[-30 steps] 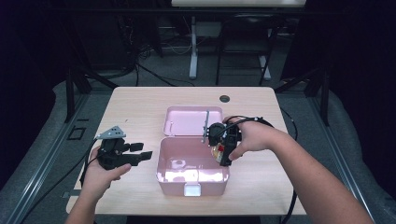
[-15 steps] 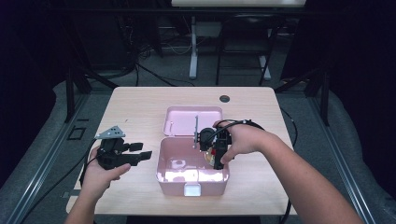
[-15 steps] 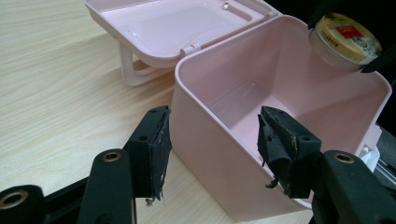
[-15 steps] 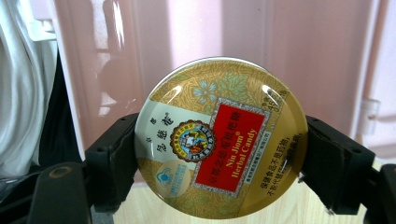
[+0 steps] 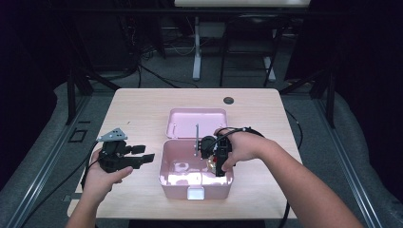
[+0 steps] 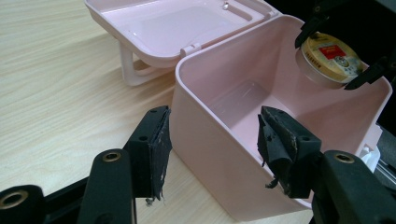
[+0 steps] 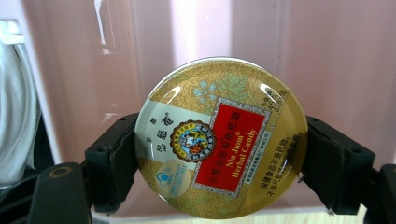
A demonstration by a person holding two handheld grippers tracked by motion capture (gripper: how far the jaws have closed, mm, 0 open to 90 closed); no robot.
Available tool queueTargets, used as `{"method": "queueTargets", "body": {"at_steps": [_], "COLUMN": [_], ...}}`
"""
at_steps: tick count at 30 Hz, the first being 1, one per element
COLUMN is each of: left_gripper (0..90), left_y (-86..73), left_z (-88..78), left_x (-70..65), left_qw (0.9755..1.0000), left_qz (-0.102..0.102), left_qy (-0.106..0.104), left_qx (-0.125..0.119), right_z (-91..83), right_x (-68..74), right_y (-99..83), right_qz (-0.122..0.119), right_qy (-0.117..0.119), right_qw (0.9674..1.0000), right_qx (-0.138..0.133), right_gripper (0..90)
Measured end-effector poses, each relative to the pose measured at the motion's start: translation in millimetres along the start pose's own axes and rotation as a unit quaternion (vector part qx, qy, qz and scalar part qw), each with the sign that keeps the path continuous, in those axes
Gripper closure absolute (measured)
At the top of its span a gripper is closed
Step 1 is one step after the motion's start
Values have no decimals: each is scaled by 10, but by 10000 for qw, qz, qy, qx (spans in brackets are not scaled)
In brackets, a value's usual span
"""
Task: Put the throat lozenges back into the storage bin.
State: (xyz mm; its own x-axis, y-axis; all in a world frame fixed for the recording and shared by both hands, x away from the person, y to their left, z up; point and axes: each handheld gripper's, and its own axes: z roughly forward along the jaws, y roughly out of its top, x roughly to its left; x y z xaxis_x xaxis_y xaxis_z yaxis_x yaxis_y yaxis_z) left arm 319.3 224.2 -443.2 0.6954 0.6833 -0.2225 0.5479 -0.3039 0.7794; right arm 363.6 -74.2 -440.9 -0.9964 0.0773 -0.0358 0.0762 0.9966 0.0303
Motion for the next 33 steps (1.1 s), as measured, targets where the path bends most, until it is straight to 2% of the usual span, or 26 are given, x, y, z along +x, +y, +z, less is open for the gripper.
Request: {"method": "queueTargets", "body": {"at_steps": [2, 6, 11, 21, 27, 33], "left_gripper": [441, 446, 502, 552, 552, 552], "left_y": [-2, -6, -17, -18, -18, -21], "left_z": [11, 44, 75, 99, 108, 112], "left_x": [-5, -19, -30, -59, -63, -65], "left_qw": [10000, 10000, 9999, 9998, 9997, 9997], "left_qz": [-4, 20, 52, 151, 154, 144], "left_qy": [-20, -27, -25, -52, -76, -60], "left_qx": [27, 72, 101, 153, 174, 161], "right_z": [31, 81, 125, 221, 266, 288], "right_x": [-1, 10, 16, 33, 21, 20], "right_y": [-1, 11, 43, 60, 43, 48], "right_qz": [-35, -20, -65, -71, -101, -129], "right_qy": [-33, 7, -57, -33, -59, -92], "right_qw": [10000, 10000, 10000, 10000, 9999, 9999], "right_qx": [54, -7, 1, -26, 28, -52], "right_gripper": [198, 198, 198, 198, 198, 198]}}
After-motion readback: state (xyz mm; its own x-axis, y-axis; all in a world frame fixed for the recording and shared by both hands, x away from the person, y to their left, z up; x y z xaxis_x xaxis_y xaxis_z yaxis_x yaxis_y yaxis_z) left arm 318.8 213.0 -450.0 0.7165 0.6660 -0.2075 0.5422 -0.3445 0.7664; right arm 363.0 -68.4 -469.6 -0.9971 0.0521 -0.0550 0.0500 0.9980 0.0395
